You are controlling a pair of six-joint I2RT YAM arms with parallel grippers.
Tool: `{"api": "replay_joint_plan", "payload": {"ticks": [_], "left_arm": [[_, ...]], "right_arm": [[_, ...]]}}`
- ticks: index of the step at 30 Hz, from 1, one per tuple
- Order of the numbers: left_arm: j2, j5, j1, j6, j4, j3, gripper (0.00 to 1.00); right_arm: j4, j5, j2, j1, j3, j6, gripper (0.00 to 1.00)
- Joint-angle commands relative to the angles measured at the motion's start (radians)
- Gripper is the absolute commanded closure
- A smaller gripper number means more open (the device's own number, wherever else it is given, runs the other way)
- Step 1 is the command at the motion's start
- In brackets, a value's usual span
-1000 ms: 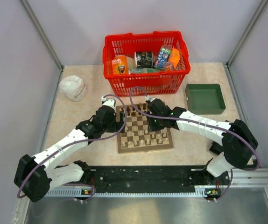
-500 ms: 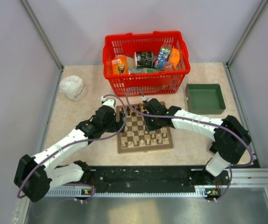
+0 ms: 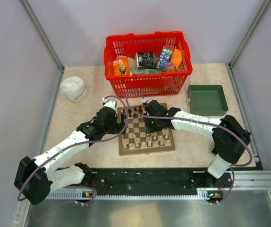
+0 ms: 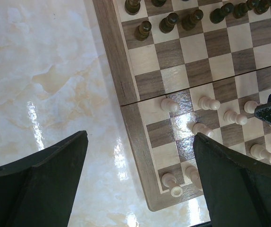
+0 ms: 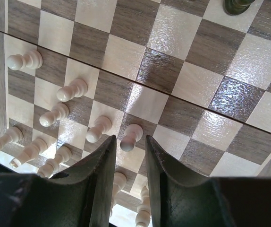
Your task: Set up the chess pieces on the board
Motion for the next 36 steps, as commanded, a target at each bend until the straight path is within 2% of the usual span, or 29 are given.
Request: {"api": "replay_joint_plan", "payload": {"ticks": [1, 8, 10, 36], "left_arm": [[-0.017, -0.005, 0.004, 0.006, 0.022, 0.004, 0.01], [-0.017, -0.007, 0.004, 0.006, 0.021, -0.002, 0.01], [-0.017, -0.008, 0.004, 0.006, 0.021, -0.001, 0.01], [-0.020, 0.004, 0.006, -0.001, 0.030, -0.011, 0.01]], "right_arm": [[0.017, -0.007, 0.011, 0.012, 0.049, -0.017, 0.69], [0.013, -0.012, 0.017, 0.010, 0.050, -0.020, 0.74], [0.013, -0.016, 0.009, 0.010, 0.047, -0.020, 0.79], [-0.035, -0.056, -0.081, 0.050, -0.040, 0.008, 0.79]]}}
